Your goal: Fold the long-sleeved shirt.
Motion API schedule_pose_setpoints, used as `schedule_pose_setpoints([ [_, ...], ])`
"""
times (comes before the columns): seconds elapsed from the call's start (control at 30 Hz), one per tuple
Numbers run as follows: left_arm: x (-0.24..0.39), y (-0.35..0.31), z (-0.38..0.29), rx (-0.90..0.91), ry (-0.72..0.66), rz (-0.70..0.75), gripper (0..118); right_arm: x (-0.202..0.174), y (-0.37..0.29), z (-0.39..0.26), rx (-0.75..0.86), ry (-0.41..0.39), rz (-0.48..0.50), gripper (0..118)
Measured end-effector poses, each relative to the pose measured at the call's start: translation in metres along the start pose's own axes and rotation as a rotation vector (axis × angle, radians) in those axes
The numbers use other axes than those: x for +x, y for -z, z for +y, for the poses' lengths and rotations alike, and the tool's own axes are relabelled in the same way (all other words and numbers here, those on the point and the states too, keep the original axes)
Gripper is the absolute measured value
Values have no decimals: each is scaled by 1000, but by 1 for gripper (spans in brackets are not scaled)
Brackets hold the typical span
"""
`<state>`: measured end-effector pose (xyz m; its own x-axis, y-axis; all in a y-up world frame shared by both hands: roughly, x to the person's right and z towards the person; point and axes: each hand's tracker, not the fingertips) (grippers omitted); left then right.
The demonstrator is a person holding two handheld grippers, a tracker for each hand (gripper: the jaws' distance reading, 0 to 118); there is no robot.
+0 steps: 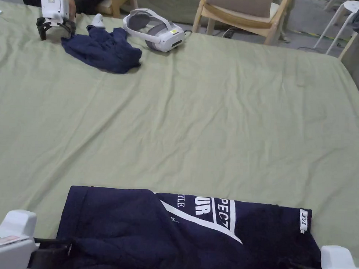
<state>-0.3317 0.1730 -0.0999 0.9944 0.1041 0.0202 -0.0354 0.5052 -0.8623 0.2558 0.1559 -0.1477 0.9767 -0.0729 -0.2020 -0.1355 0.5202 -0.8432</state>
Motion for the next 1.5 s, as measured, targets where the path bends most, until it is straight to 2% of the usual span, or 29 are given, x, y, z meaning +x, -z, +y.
schedule_pose_setpoints([
  [0.03, 2, -13, 5, 94, -40, 15, 108, -8, -12, 3, 79, -16, -54, 117],
  [0.13, 25, -54, 26, 285, -78, 38, 108, -38, -50, 23, 355, -23, -109, 118],
  [0.27, 82, -79, 55, 538, -31, 247, 108, -100, -78, 57, 649, -71, -165, 115],
  [0.3, 92, -77, 60, 558, -31, 283, 102, -113, -79, 63, 702, -80, -157, 106],
  [0.33, 103, -74, 65, 616, -48, 274, 88, -127, -79, 69, 751, -84, -140, 84],
  [0.37, 113, -74, 66, 678, -47, 266, 48, -140, -79, 75, 778, -83, -136, 33],
  [0.43, 126, -71, 75, 703, -44, 208, 22, -159, -75, 85, 786, -86, -139, 5],
  [0.47, 130, -67, 80, 721, -45, 188, 6, -166, -74, 88, 794, -66, -147, 0],
  [0.5, 135, -67, 82, 708, -56, 206, 5, -169, -77, 90, 835, -54, -145, 0],
  [0.53, 134, -67, 85, 689, -27, 142, 3, -171, -76, 95, 813, -84, -74, 0],
  [0.57, 134, -67, 86, 669, -29, 74, 3, -174, -76, 97, 807, -81, -68, 0],
  [0.6, 130, -67, 87, 677, -45, 66, 3, -178, -77, 97, 816, -81, -87, 0],
  [0.67, 122, -63, 88, 633, 28, 100, 3, -179, -80, 99, 823, -108, -76, 0],
  [0.7, 105, -60, 89, 609, -14, 42, 3, -182, -76, 98, 820, -100, -61, 0],
  [0.77, 63, -50, 92, 475, -95, -240, 5, -182, -76, 98, 808, -117, -46, 0],
  [0.83, 19, -31, 90, 340, -201, -397, 18, -182, -73, 96, 794, -116, -21, 0],
  [0.9, -24, -8, 84, 237, -261, -505, 56, -182, -73, 94, 789, -122, -21, 0],
  [0.97, -59, 21, 80, 39, -301, -568, 78, -182, -69, 92, 777, -129, 0, 0],
  [1.07, -89, 55, 63, -19, -282, -546, 110, -185, -66, 92, 767, -133, 9, 0],
  [1.13, -106, 72, 56, -45, -319, -559, 111, -187, -64, 92, 764, -142, 11, 0],
  [1.27, -125, 106, 46, -184, -533, -704, 111, -188, -61, 94, 744, -138, 26, 0],
  [1.3, -125, 111, 42, -192, -535, -733, 111, -188, -61, 94, 742, -137, 34, 0],
  [1.37, -126, 111, 45, -93, -519, -838, 111, -189, -60, 93, 740, -142, 26, 0],
  [1.43, -122, 126, 45, -165, -563, -846, 111, -189, -59, 93, 733, -130, 34, 0],
  [1.5, -106, 131, 48, -181, -482, -909, 111, -189, -57, 93, 726, -118, 46, 0],
])
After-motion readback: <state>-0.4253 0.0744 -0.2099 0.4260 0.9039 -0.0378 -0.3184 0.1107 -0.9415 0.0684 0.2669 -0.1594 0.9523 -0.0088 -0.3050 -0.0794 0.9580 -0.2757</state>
